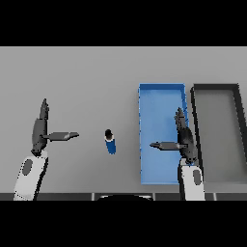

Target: Pick up the blue pipe and place it into the blue bin.

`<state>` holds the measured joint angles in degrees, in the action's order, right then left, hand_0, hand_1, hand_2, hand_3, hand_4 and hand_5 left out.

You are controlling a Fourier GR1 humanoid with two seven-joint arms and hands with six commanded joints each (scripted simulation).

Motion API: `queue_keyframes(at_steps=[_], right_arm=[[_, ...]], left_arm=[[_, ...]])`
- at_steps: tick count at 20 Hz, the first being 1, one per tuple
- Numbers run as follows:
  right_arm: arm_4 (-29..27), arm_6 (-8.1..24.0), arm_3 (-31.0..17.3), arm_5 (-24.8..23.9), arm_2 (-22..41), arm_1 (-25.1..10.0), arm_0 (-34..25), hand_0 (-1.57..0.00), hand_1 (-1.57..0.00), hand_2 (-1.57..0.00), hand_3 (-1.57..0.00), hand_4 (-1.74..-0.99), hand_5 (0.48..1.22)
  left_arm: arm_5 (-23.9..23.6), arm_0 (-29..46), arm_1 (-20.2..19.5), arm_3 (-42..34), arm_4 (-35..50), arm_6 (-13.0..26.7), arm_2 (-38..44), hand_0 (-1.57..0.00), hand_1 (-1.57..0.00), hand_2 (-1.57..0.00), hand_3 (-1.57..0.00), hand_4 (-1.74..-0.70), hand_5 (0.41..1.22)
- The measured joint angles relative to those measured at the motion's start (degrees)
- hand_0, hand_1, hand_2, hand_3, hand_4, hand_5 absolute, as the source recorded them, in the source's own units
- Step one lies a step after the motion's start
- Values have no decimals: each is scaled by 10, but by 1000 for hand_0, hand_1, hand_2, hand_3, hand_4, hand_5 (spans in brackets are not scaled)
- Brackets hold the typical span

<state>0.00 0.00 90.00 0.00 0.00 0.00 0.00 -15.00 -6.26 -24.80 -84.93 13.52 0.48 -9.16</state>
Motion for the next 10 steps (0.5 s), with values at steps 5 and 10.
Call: queue_keyframes(at_steps=[5, 10], right_arm=[[-7, 2, -4, 4, -8, -8, -4, 1, 1, 1, 1, -1205, 629], [82, -76, 51, 23, 30, -87, 48, 1, 1, 1, 1, -1193, 622]], left_arm=[[-6, -6, 7, 0, -6, 1, -6, 1, 1, 1, 1, -966, 593], [124, 25, -75, 16, -20, -78, -36, 1, 1, 1, 1, -959, 592]])
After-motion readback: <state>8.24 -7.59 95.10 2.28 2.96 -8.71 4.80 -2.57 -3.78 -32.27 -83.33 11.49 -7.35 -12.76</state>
